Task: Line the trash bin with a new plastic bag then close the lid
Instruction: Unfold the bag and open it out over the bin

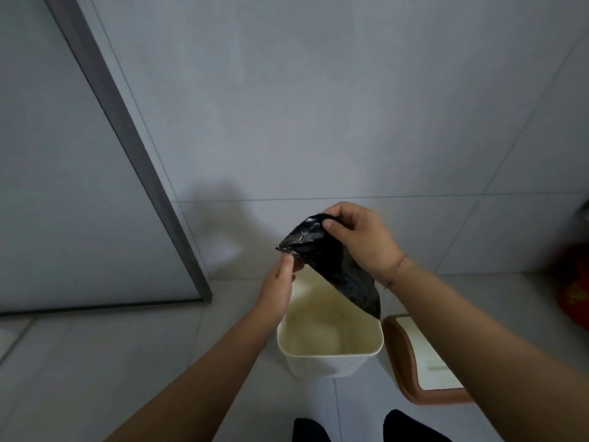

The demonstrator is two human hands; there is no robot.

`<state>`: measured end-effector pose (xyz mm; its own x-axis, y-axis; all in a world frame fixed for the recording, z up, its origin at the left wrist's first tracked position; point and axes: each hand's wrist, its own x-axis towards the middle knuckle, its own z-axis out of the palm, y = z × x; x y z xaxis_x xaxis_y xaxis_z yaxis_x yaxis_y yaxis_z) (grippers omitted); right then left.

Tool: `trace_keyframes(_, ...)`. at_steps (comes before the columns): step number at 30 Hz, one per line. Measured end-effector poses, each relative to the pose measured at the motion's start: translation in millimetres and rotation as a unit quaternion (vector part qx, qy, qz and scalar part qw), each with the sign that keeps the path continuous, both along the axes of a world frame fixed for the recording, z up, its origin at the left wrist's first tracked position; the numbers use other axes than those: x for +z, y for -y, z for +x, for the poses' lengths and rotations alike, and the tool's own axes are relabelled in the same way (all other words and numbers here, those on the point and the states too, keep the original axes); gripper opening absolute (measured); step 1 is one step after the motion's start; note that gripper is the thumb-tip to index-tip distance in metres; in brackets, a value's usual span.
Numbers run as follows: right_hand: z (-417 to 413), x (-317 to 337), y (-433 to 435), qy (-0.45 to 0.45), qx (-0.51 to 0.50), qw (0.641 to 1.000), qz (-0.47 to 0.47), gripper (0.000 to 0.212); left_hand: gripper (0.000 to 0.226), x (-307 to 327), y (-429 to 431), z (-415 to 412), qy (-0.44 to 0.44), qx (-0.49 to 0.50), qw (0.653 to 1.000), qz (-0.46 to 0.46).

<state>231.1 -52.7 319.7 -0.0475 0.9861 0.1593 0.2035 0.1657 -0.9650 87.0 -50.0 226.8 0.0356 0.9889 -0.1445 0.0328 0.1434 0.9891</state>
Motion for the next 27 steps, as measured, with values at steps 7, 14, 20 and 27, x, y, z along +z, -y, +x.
trace_keyframes(7, 8, 75, 23, -0.099, -0.073, 0.991, 0.055, 0.018, 0.039, 59, 44, 20, -0.049, -0.123, 0.989, 0.068)
trace_keyframes(14, 24, 95, 28, -0.136, -0.099, 0.986, 0.008, 0.027, 0.008, 114, 40, 29, 0.003, -0.011, 0.996, 0.087)
trace_keyframes(20, 30, 52, 43, -0.036, -0.058, 0.994, -0.086, 0.040, 0.006, 131, 24, 23, 0.026, 0.025, 0.995, 0.093)
trace_keyframes(27, 9, 48, 46, -0.004, -0.047, 0.999, -0.013, 0.018, 0.009, 136, 17, 26, 0.045, 0.002, 0.995, 0.094)
